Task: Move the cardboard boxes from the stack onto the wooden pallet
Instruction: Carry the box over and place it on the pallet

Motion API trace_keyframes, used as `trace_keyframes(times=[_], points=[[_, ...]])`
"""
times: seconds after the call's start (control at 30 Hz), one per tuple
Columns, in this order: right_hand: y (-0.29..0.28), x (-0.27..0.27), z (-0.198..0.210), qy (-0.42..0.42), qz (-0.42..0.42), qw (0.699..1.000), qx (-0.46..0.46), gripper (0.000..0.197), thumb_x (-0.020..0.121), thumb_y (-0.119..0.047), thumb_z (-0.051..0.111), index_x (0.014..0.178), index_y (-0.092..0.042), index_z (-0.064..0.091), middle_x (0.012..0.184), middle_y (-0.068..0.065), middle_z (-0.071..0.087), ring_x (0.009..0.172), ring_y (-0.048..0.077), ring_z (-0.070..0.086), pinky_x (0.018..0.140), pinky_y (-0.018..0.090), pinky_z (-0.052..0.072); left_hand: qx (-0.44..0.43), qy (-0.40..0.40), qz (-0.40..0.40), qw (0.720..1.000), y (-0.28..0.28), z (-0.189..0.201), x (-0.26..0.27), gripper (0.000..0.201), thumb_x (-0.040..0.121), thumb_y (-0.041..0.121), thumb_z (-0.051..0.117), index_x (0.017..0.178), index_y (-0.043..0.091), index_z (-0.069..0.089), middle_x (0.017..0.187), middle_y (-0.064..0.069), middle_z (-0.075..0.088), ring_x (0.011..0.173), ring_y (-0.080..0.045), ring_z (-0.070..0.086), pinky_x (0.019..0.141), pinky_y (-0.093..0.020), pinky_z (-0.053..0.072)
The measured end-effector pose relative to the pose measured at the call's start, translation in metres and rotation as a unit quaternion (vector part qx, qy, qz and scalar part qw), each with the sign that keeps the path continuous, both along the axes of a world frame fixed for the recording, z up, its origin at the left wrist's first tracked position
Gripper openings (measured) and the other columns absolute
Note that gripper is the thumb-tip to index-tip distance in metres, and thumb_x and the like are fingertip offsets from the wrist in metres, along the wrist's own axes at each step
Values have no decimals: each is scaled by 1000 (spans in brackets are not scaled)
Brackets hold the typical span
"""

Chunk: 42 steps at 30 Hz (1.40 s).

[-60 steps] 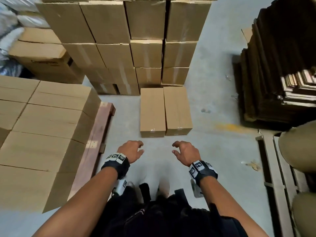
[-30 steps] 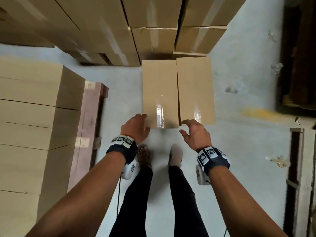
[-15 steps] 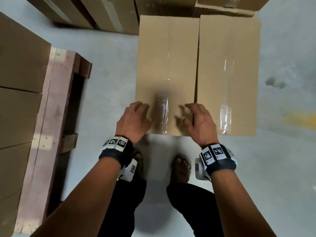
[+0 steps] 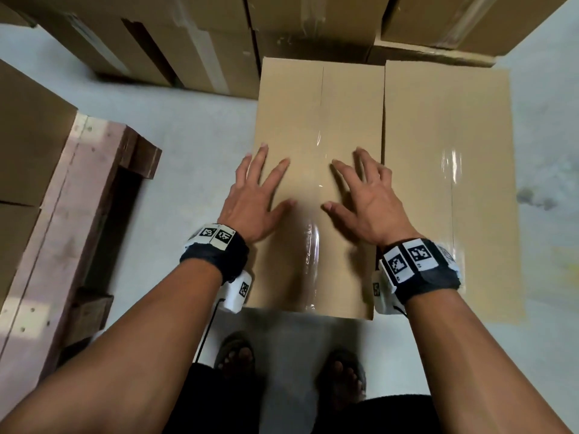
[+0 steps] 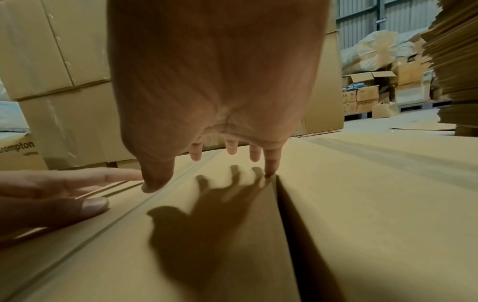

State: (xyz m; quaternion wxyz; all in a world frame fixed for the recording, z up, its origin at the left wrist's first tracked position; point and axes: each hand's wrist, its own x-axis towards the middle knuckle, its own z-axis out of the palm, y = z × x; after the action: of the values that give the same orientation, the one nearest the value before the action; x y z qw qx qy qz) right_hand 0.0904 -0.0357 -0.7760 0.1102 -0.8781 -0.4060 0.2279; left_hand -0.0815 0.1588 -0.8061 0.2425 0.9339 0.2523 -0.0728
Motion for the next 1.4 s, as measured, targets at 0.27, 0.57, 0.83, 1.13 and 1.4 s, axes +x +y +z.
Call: trace_keyframes(times=[0.27,0.57,0.83,1.13,1.4], points=[[7,11,-12,-28,18,999,-9,83,93,-65,62,161,-38,24,174,3,-4,154,46,9,114,63,42,-26,-10,-2,1000,11,-10,7,72,96,79,43,158,60,11,169,27,-19,161,-31,-8,105,-65,48],[8,-10,-26,-36,34,998,44,79,94,-75,53,162,-40,30,173,2,-23,154,54,-20,125,68,2,-78,-56,-1,995,33,-17,-13,70,100,71,47,160,57,14,170,25,-19,160,-23,11,123,-52,32],[11,-9,-33,3,34,991,129,79,94,-72,60,160,-35,38,176,-6,-9,162,33,10,127,64,9,-111,-39,-56,991,55,-11,-23,76,101,62,54,163,50,12,168,25,-23,148,-25,41,111,-44,46],[4,-6,-38,10,11,984,178,76,92,-65,69,156,-30,47,177,-3,2,161,9,11,126,62,17,-87,-86,-99,988,50,-31,-20,74,105,56,52,166,38,13,173,10,-21,161,-32,-10,126,-60,23],[7,-12,-22,34,25,981,191,77,91,-65,70,154,-26,51,177,1,7,158,-2,4,124,64,20,-77,-90,-45,992,45,-19,-28,67,106,57,49,165,37,23,174,12,-12,158,-43,-10,126,-61,19]])
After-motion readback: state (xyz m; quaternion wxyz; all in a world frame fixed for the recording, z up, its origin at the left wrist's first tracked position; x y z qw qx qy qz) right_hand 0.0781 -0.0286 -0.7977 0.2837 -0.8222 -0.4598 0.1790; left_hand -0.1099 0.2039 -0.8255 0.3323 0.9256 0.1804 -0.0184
